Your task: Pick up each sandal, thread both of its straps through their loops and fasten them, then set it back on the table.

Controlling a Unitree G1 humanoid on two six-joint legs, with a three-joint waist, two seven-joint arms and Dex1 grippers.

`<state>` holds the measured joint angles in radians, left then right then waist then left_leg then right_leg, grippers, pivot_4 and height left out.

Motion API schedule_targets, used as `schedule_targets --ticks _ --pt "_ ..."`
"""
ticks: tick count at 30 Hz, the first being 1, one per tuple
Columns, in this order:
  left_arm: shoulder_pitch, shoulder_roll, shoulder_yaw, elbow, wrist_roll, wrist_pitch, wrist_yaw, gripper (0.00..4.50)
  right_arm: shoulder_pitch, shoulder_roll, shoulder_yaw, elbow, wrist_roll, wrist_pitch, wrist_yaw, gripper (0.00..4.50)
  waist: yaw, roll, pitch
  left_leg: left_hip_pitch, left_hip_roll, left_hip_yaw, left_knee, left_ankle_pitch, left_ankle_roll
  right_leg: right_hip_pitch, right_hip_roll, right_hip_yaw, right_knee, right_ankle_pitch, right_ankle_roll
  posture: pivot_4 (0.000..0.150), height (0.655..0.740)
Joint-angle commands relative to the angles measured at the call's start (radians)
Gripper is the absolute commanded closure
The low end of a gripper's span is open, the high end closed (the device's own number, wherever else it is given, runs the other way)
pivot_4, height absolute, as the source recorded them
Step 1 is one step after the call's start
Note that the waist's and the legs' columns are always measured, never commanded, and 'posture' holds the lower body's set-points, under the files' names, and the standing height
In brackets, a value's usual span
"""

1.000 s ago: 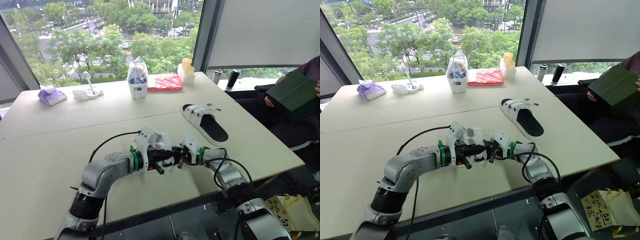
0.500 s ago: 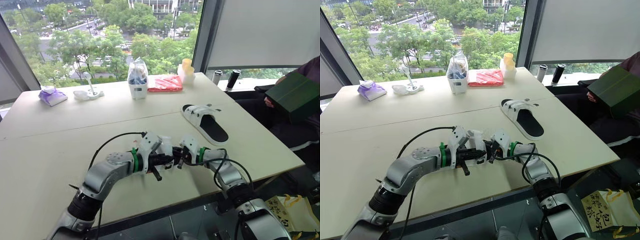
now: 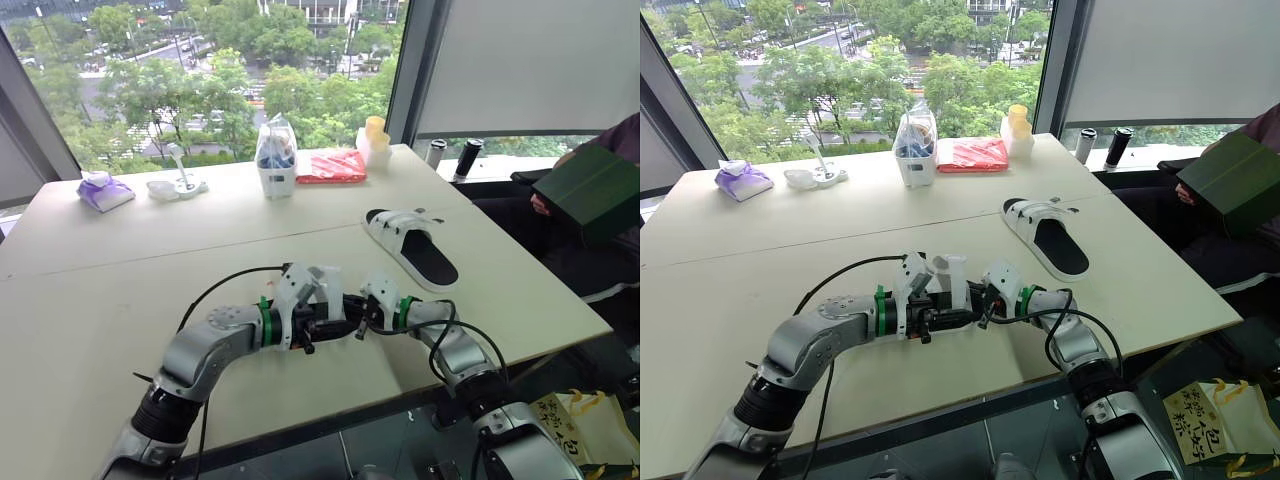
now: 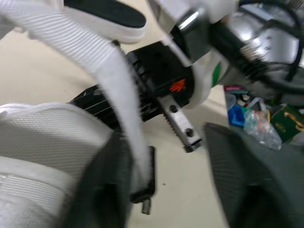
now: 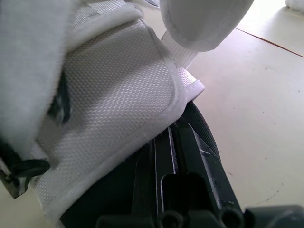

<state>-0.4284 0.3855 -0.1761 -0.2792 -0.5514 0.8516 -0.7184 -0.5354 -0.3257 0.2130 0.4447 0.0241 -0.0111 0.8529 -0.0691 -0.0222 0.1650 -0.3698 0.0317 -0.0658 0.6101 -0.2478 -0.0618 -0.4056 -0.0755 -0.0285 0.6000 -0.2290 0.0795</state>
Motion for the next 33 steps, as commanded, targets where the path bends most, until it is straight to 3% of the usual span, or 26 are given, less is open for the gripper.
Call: schedule_targets --ticks 1,5,9,20,33 --pt "0.044 0.076 0.121 -0.136 -0.115 0.074 -0.028 1.58 0.090 -0.011 0.077 0.099 -0.059 0.089 0.032 4.50 0.001 0.000 0.000 0.000 0.000 -0.001 0.000 0.000 0.000 0.000 0.000 0.000 0.000 0.000 0.000 0.150 0.7400" --pt "0.103 0.153 0.198 -0.217 -0.260 0.184 -0.054 1.58 0.080 -0.010 0.079 0.113 -0.061 0.088 0.036 4.50 0.003 0.000 0.000 0.000 0.000 -0.001 -0.001 0.000 0.000 0.000 0.000 -0.001 -0.001 0.000 0.000 0.150 0.7400" --pt "0.157 0.227 0.181 -0.253 -0.311 0.238 -0.082 1.58 0.070 -0.007 0.082 0.125 -0.064 0.084 0.040 4.50 0.001 0.000 0.000 -0.002 -0.001 -0.001 0.001 -0.001 0.000 0.000 -0.001 -0.001 -0.002 0.000 0.000 0.150 0.7400" --pt "0.096 0.083 -0.029 -0.073 -0.081 0.094 0.044 1.58 0.075 -0.004 0.085 0.118 -0.065 0.089 0.037 4.50 0.003 -0.001 -0.001 -0.001 -0.001 -0.001 0.001 0.000 0.000 0.000 -0.001 -0.001 -0.002 0.000 0.000 0.150 0.7400" --pt "0.071 0.025 -0.020 -0.061 -0.010 0.094 0.134 1.58 0.068 -0.006 0.081 0.123 -0.065 0.087 0.036 4.50 0.005 -0.001 -0.001 -0.001 -0.001 -0.001 0.001 0.000 0.000 0.000 -0.001 -0.001 -0.001 0.000 0.000 0.150 0.7400"
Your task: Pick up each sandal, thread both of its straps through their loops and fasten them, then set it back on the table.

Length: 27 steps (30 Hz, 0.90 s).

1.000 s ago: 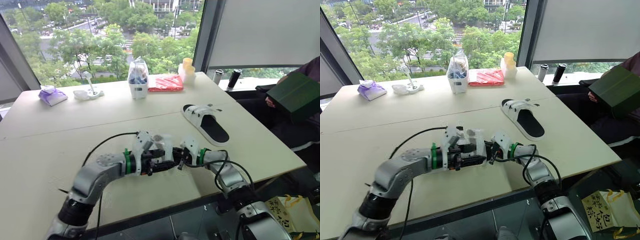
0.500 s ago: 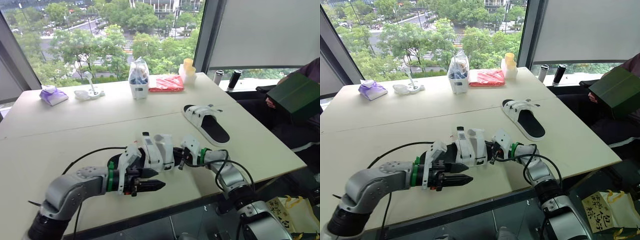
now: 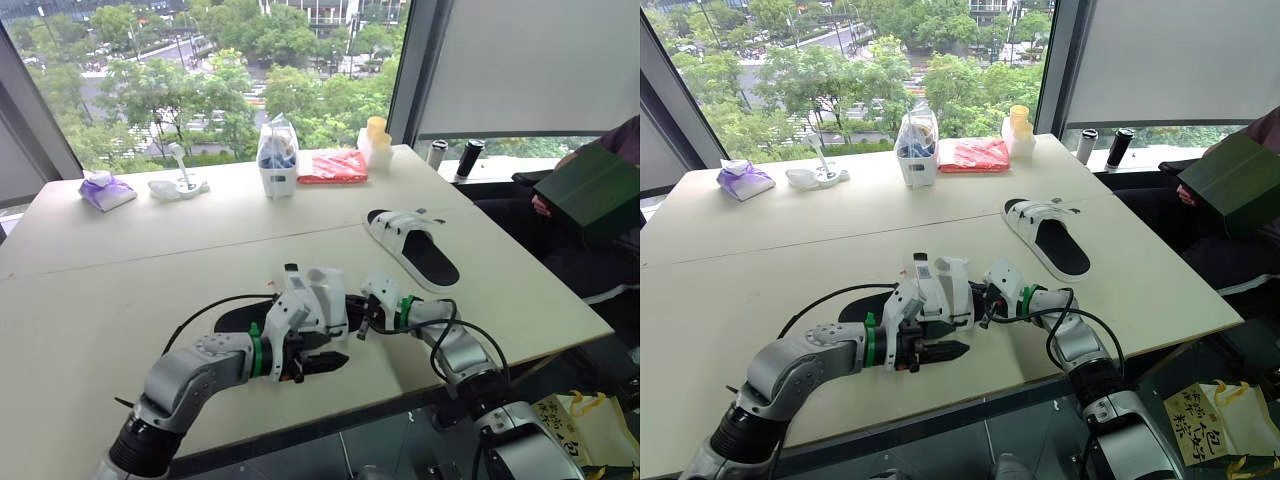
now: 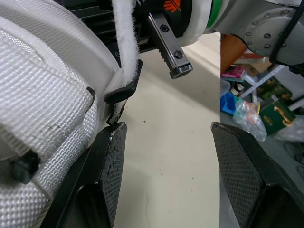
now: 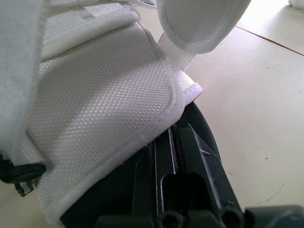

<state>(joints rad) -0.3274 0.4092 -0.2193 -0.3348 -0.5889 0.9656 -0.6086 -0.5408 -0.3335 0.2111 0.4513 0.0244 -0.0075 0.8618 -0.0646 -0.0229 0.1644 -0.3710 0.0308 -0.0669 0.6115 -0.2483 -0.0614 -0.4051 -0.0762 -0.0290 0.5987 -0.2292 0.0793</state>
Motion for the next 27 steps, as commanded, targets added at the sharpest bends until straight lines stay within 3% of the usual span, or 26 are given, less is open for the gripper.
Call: schedule_targets --ticks 1,10,27 --pt "-0.031 0.011 0.027 -0.009 0.023 -0.011 0.018 1.58 0.073 0.002 0.083 0.118 -0.065 0.083 0.026 4.50 0.001 0.000 0.000 0.000 0.000 0.000 0.000 0.000 0.000 0.000 0.000 0.000 0.000 0.000 0.000 0.150 0.7400" --pt "0.009 0.070 0.046 -0.075 -0.015 0.024 0.003 1.58 0.065 0.007 0.083 0.130 -0.066 0.077 0.024 4.50 -0.001 0.000 0.000 0.000 0.000 0.000 0.000 0.000 0.000 0.000 0.000 0.000 0.000 0.000 0.000 0.150 0.7400" --pt "-0.067 -0.073 -0.016 0.056 0.065 -0.041 0.058 1.58 0.055 0.017 0.084 0.148 -0.069 0.072 0.018 4.50 -0.001 0.000 0.000 0.001 0.000 0.000 0.002 0.000 0.000 0.001 0.000 0.000 0.000 0.000 0.000 0.150 0.7400"
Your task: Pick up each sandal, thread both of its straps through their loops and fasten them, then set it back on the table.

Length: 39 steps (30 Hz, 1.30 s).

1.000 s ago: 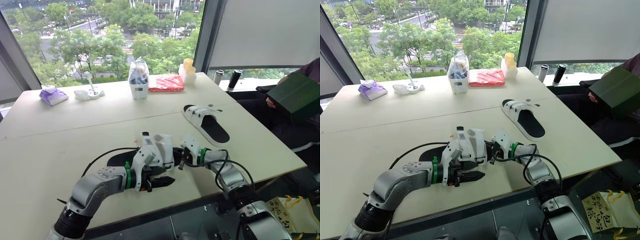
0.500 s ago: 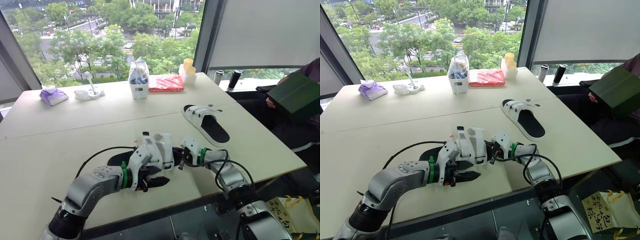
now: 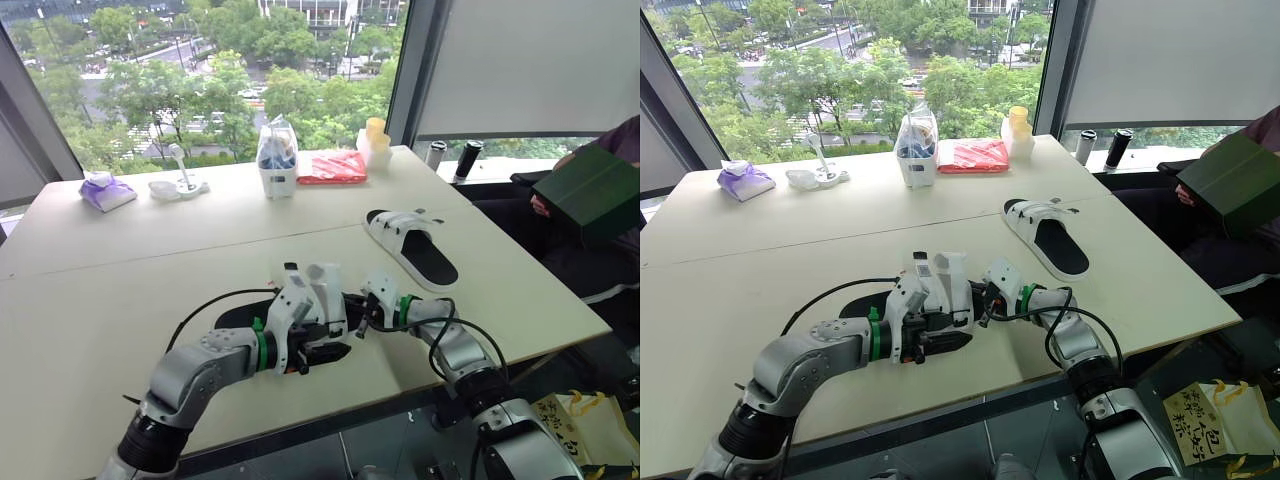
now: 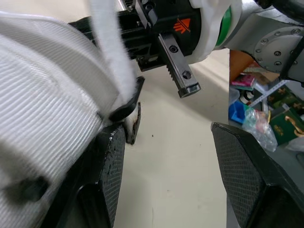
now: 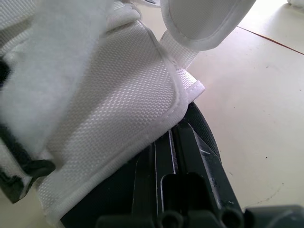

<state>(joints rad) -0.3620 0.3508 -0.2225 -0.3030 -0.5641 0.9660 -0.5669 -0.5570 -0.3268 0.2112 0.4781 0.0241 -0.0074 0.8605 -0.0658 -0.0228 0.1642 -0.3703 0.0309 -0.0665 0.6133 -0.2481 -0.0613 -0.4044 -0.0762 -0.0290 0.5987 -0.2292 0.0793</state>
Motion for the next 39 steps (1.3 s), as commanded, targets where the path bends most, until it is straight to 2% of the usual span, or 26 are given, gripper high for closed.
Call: schedule_targets --ticks 1,2,5,9,15,17,22,24,28,34,39 --pt "-0.035 -0.020 -0.020 0.035 0.051 -0.048 0.015 1.58 0.072 0.010 0.084 0.119 -0.069 0.073 0.018 4.50 0.001 0.000 0.000 0.000 0.000 0.000 0.000 0.000 0.000 0.000 0.000 0.000 0.000 0.000 0.000 0.150 0.7400" --pt "-0.036 -0.025 -0.023 0.042 0.055 -0.051 0.015 1.58 0.074 0.010 0.084 0.117 -0.069 0.074 0.017 4.50 0.001 0.000 0.000 0.000 0.000 0.000 0.000 0.000 0.000 0.000 0.000 0.000 0.000 0.000 0.000 0.150 0.7400" --pt "-0.034 -0.030 -0.023 0.047 0.068 -0.061 0.017 2.41 0.079 0.008 0.083 0.113 -0.068 0.075 0.015 4.50 0.001 0.000 0.000 0.000 0.000 0.000 0.000 0.000 0.000 0.000 0.000 0.000 0.000 0.000 0.000 0.150 0.7400" --pt "-0.032 -0.044 0.000 0.059 0.072 -0.057 0.031 4.45 0.084 0.006 0.083 0.108 -0.068 0.076 0.014 4.50 0.000 0.000 0.000 0.000 0.000 0.000 0.000 0.000 0.000 0.000 0.000 0.000 0.000 0.000 0.000 0.150 0.7400" --pt "-0.019 -0.045 0.041 0.042 0.031 -0.010 0.018 4.49 0.089 0.005 0.085 0.108 -0.070 0.074 0.014 4.50 0.000 0.000 0.000 0.000 0.000 0.000 0.000 0.000 0.000 0.000 0.000 0.000 0.000 0.000 0.000 0.150 0.7400" --pt "-0.007 -0.014 0.055 0.008 -0.013 0.028 -0.024 4.49 0.085 0.005 0.084 0.113 -0.070 0.073 0.016 4.50 -0.003 0.000 0.000 0.000 0.000 0.000 0.000 0.000 0.000 0.000 0.000 0.000 0.000 0.000 0.000 0.150 0.7400" --pt "0.026 0.140 0.053 -0.113 -0.147 0.095 -0.209 4.49 0.077 0.007 0.082 0.121 -0.074 0.068 0.018 4.50 -0.007 0.000 0.000 0.002 0.001 0.000 -0.002 -0.002 0.003 -0.002 0.002 0.000 0.003 0.000 0.000 0.150 0.7400" --pt "0.025 0.179 0.055 -0.133 -0.181 0.099 -0.256 4.49 0.076 0.009 0.081 0.122 -0.076 0.067 0.020 4.50 -0.004 0.001 0.000 0.002 0.004 -0.002 -0.003 -0.005 0.008 -0.003 0.006 0.001 0.003 0.000 -0.001 0.150 0.7400" --pt "0.001 0.221 0.047 -0.144 -0.216 0.083 -0.330 4.49 0.075 0.008 0.082 0.124 -0.077 0.066 0.022 4.50 0.000 0.003 0.000 0.001 0.005 -0.006 0.000 -0.005 0.008 -0.002 0.009 0.001 0.003 0.001 -0.004 0.150 0.7400" --pt "-0.061 0.210 0.096 -0.148 -0.330 0.118 -0.373 4.49 0.071 0.006 0.081 0.130 -0.077 0.066 0.020 4.50 -0.004 0.003 0.000 -0.001 0.003 -0.010 0.000 -0.005 0.008 -0.002 0.010 0.001 -0.002 0.001 -0.004 0.150 0.7400" --pt "-0.146 0.098 0.199 -0.047 -0.409 0.155 -0.267 4.49 0.073 0.004 0.079 0.130 -0.078 0.066 0.022 4.50 -0.002 0.003 0.001 -0.001 0.003 -0.013 -0.001 -0.005 0.008 -0.002 0.013 0.001 0.001 0.001 -0.004 0.150 0.7400"
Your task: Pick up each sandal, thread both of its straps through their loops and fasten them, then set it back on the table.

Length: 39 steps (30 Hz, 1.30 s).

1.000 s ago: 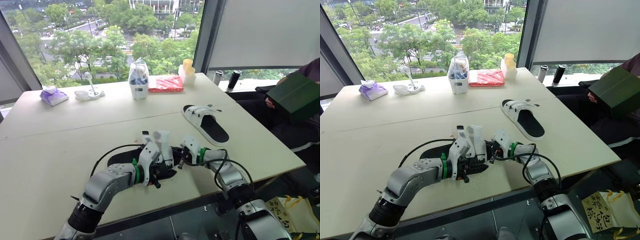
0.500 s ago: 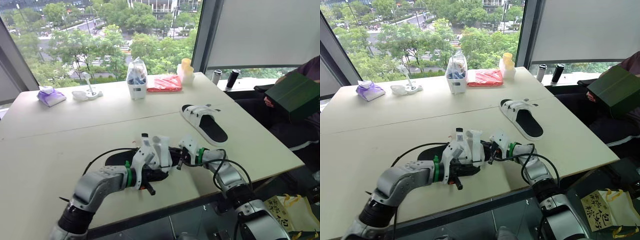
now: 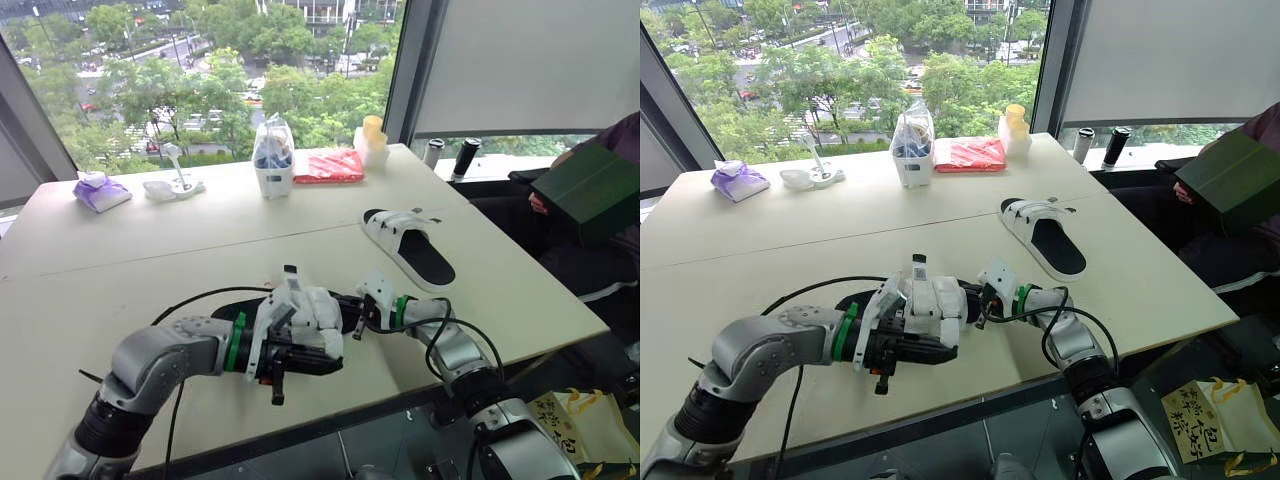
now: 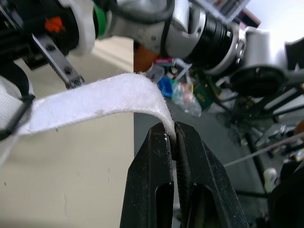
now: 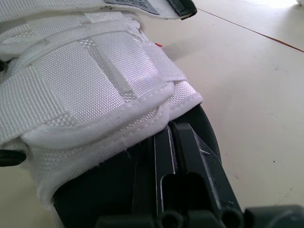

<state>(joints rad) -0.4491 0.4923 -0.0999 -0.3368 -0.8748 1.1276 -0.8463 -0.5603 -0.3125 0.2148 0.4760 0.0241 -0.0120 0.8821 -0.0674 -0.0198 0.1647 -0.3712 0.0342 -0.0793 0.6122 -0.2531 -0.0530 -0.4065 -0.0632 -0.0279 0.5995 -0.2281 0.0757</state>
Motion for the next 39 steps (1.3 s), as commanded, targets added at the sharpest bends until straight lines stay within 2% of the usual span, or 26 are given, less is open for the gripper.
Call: schedule_targets --ticks 1,7,12,15,18,20,23,26,30,33,39 --pt "-0.078 -0.076 0.098 0.025 -0.099 -0.001 0.052 4.49 0.075 -0.009 0.076 0.134 -0.078 0.070 0.000 4.50 0.000 0.000 0.000 0.000 0.000 0.000 0.000 0.000 0.000 0.000 0.000 0.000 0.001 0.000 0.000 0.150 0.7400" --pt "-0.157 -0.229 0.206 0.275 -0.069 0.048 0.293 4.49 0.072 -0.005 0.078 0.139 -0.078 0.068 -0.007 4.50 0.001 0.000 0.000 0.001 -0.001 -0.001 0.002 0.000 0.000 0.002 0.000 0.001 0.001 0.000 0.000 0.150 0.7400" --pt "-0.198 -0.316 0.288 0.432 -0.087 0.102 0.420 4.49 0.073 -0.002 0.080 0.142 -0.080 0.066 -0.015 4.50 0.005 0.001 0.000 0.002 -0.001 -0.002 0.002 0.000 0.000 0.003 0.001 0.001 0.003 0.001 0.000 0.150 0.7400" --pt "-0.238 -0.340 0.326 0.498 -0.079 0.094 0.451 3.45 0.070 -0.001 0.079 0.146 -0.079 0.064 -0.021 4.50 0.009 0.000 0.000 0.008 -0.002 -0.002 0.002 0.000 0.000 0.008 0.001 0.001 0.002 0.001 0.000 0.150 0.7400" --pt "-0.290 -0.323 0.322 0.548 -0.059 0.086 0.431 1.94 0.062 0.000 0.076 0.155 -0.077 0.060 -0.027 4.50 0.007 0.000 0.000 0.015 -0.002 -0.003 0.001 0.000 -0.001 0.014 0.001 0.000 -0.001 0.000 0.000 0.150 0.7400" --pt "-0.336 -0.296 0.310 0.575 -0.039 0.056 0.382 0.96 0.060 0.000 0.075 0.159 -0.077 0.058 -0.029 4.50 0.004 0.000 0.000 0.014 -0.002 -0.003 0.001 0.000 -0.001 0.015 0.000 0.000 -0.004 0.000 0.000 0.150 0.7400" --pt "-0.425 -0.236 0.264 0.625 0.039 -0.043 0.283 0.96 0.057 0.000 0.073 0.162 -0.076 0.057 -0.031 4.50 0.001 0.000 0.000 0.013 -0.003 -0.003 0.001 0.000 -0.001 0.015 -0.001 0.000 -0.004 0.000 0.000 0.150 0.7400" --pt "-0.516 -0.174 0.183 0.698 0.168 -0.211 0.164 0.96 0.056 -0.001 0.073 0.165 -0.076 0.056 -0.031 4.50 0.001 0.000 0.000 0.014 -0.003 -0.003 0.000 0.000 -0.001 0.014 0.000 0.000 -0.003 0.000 0.000 0.150 0.7400" --pt "-0.564 -0.083 -0.042 0.798 0.422 -0.521 -0.081 0.96 0.053 0.000 0.074 0.170 -0.077 0.053 -0.030 4.50 -0.001 0.003 -0.001 0.014 -0.003 -0.003 -0.001 0.000 -0.001 0.014 0.000 0.000 -0.002 0.001 0.000 0.150 0.7400" --pt "-0.585 -0.067 -0.112 0.887 0.505 -0.627 -0.210 0.96 0.051 0.001 0.075 0.172 -0.077 0.051 -0.030 4.50 0.000 0.003 -0.001 0.014 -0.003 -0.003 -0.002 0.000 -0.001 0.013 0.000 0.001 -0.002 0.001 -0.001 0.150 0.7400" --pt "-0.619 -0.093 -0.141 1.053 0.570 -0.661 -0.372 0.96 0.055 0.002 0.074 0.171 -0.077 0.050 -0.034 4.50 -0.001 0.003 -0.001 0.011 -0.003 -0.003 -0.001 0.000 -0.001 0.009 0.000 0.001 -0.002 0.001 -0.001 0.150 0.7400"
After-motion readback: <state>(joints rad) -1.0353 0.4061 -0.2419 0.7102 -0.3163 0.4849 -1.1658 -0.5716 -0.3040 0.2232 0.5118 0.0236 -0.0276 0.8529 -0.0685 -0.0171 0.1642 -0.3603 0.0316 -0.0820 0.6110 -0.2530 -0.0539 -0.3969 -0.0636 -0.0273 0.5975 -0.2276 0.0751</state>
